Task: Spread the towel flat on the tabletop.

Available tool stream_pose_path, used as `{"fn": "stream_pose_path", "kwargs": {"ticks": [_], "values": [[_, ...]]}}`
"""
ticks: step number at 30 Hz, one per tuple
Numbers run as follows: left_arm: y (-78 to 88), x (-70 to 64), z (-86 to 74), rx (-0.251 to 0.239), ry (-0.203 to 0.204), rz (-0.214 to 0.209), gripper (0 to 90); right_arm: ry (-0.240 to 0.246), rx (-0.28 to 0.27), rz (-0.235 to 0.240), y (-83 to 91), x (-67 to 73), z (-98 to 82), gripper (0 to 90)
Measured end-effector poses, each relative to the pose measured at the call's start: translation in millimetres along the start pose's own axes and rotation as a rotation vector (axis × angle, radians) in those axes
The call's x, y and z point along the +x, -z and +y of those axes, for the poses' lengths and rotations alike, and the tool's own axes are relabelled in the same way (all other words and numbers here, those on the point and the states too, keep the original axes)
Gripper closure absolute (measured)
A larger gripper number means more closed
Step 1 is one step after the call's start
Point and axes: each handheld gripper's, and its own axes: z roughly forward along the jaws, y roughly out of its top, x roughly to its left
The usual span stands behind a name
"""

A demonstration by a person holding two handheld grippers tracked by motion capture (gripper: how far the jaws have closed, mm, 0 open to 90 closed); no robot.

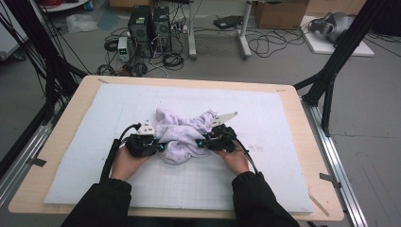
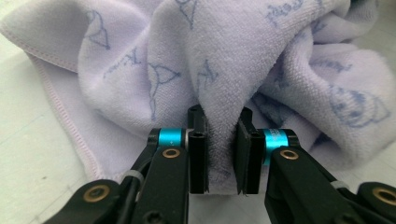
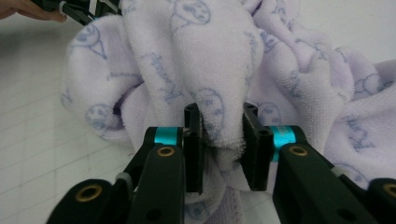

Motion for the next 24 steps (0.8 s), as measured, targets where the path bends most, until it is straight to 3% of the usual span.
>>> {"fn": "stream_pose_path", "kwargs": {"ticks": [3, 7, 10, 11, 12, 13, 15, 20, 21, 22, 23, 24], "values": [[18.6, -7.4, 2.3, 0.0, -0.025, -0.009, 78.3, 0.022, -0.01, 0.024, 14.0, 5.2, 4.3, 75.7], [37.3, -16.2, 1.9, -0.029, -0.019, -0.035, 78.2, 0.054, -0.03, 0.043, 29.7, 15.7, 9.4, 75.6], [56.6, -30.9, -0.2, -0.049, -0.039, -0.058, 78.3, 0.091, -0.042, 0.087, 52.6, 34.6, 12.2, 75.6], [67.2, -43.0, -3.5, -0.048, -0.057, -0.074, 78.4, 0.1, -0.036, 0.1, 57.4, 41.5, 12.4, 75.7], [67.2, -43.0, -3.5, -0.048, -0.057, -0.074, 78.4, 0.1, -0.036, 0.1, 57.4, 41.5, 12.4, 75.7], [72.1, -49.2, -5.9, -0.047, -0.061, -0.081, 78.5, 0.127, -0.018, 0.114, 65.5, 56.0, 10.7, 75.7], [83.5, -65.7, -17.5, -0.043, -0.079, -0.105, 78.6, 0.14, -0.008, 0.137, 70.3, 70.0, 4.5, 75.7], [84.5, -80.9, -37.7, -0.004, -0.085, -0.142, 77.1, 0.127, 0.036, 0.186, 64.4, 90.5, -19.8, 75.4], [83.5, -81.9, -41.1, -0.001, -0.088, -0.154, 64.7, 0.123, 0.084, 0.189, 54.7, 93.3, -32.4, 69.3], [82.9, -82.1, -43.1, 0.003, -0.082, -0.16, 64.7, 0.123, 0.084, 0.189, 54.7, 93.3, -32.4, 69.3], [84.2, -79.4, -43.2, -0.007, -0.075, -0.135, 52.5, 0.105, 0.102, 0.212, 50.7, 91.5, -37.7, 57.9], [86.1, -76.2, -41.6, -0.011, -0.067, -0.133, 46.4, 0.107, 0.084, 0.21, 53.2, 90.4, -36.9, 54.5]]}}
